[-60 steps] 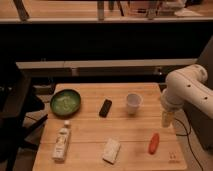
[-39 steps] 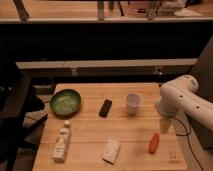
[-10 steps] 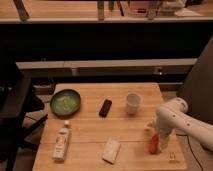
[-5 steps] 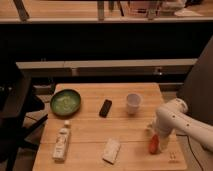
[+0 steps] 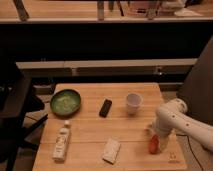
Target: Drag the pepper across the table
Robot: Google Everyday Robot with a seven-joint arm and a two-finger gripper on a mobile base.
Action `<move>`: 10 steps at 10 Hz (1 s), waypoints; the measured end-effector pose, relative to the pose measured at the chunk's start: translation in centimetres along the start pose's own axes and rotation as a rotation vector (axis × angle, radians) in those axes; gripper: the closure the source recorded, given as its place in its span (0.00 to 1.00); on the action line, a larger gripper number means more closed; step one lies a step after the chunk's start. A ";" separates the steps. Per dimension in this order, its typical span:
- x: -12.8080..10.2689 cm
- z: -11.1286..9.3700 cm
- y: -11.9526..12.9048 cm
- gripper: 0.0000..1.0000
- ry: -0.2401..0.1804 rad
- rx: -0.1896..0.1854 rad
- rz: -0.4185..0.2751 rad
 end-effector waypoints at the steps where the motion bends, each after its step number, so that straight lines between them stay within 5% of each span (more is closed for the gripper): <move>1: 0.0 0.1 0.0 0.20 -0.002 -0.002 -0.001; 10: -0.1 0.5 -0.1 0.20 -0.014 -0.011 -0.017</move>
